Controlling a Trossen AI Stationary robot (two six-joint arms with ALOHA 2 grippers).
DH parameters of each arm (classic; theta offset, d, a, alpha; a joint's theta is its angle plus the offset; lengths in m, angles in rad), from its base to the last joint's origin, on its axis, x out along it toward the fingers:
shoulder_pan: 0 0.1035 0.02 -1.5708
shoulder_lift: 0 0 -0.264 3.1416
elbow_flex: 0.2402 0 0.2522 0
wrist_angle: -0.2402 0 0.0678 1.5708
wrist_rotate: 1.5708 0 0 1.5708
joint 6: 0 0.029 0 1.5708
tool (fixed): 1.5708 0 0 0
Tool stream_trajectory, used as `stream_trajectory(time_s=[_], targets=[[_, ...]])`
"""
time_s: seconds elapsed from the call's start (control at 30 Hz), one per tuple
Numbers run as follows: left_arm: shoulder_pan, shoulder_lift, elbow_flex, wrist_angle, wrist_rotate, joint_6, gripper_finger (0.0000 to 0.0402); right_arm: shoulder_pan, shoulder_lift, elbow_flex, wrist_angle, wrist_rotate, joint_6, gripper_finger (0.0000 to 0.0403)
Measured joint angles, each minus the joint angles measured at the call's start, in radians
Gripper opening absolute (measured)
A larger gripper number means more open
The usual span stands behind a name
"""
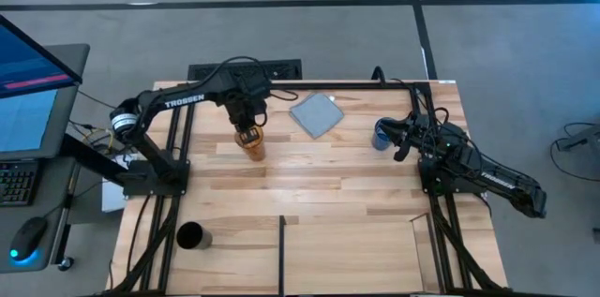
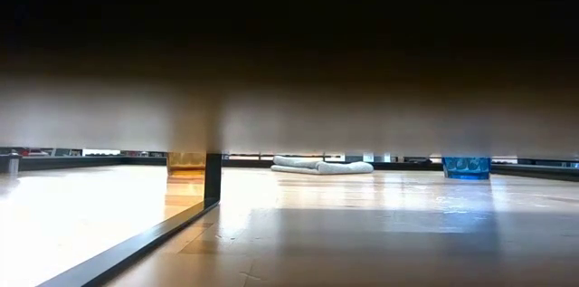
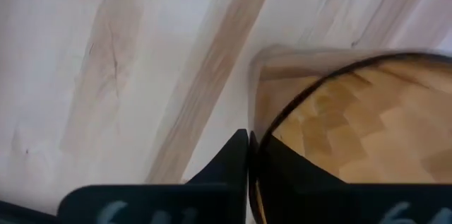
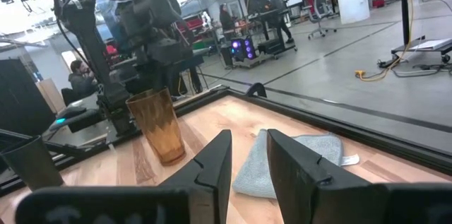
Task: Stack small to large cups/mugs on shelf
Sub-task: Put the brown cup on the shelf
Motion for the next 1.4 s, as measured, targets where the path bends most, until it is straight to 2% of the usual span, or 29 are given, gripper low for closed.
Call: stream_trajectory(time_s=[0.17,0.33,0.5,0.7,0.83,1.07,1.27,1.4], targets=[[-0.011,0.002,0.014,-0.007,-0.005,-0.023,0.0003,0.000,0.000,0.000,0.000,0.000,0.000,0.0113],[-0.037,0.003,0.110,-0.050,-0.008,-0.027,0.0002,0.000,0.000,0.000,0.000,0.000,0.000,0.0113],[-0.098,0.003,0.295,-0.149,-0.004,-0.055,0.0001,0.000,0.000,0.000,0.000,0.000,0.000,0.0113],[-0.249,0.001,0.557,-0.219,0.023,-0.057,0.0001,0.000,0.000,0.000,-0.002,0.019,0.000,0.0113],[-0.355,0.001,0.668,-0.227,0.004,-0.093,0.0001,-0.001,0.000,0.000,-0.009,0.051,0.000,0.0113],[-0.518,0.022,0.704,-0.201,-0.048,-0.189,0.0000,-0.001,0.000,0.000,-0.012,0.079,0.000,0.0113],[-0.620,0.126,0.703,-0.138,-0.028,-0.195,0.0000,-0.001,0.000,0.000,-0.012,0.079,0.000,0.0113],[-0.663,0.203,0.752,-0.143,-0.027,-0.213,0.0000,-0.001,0.000,0.000,-0.012,0.079,0.000,0.0113]])
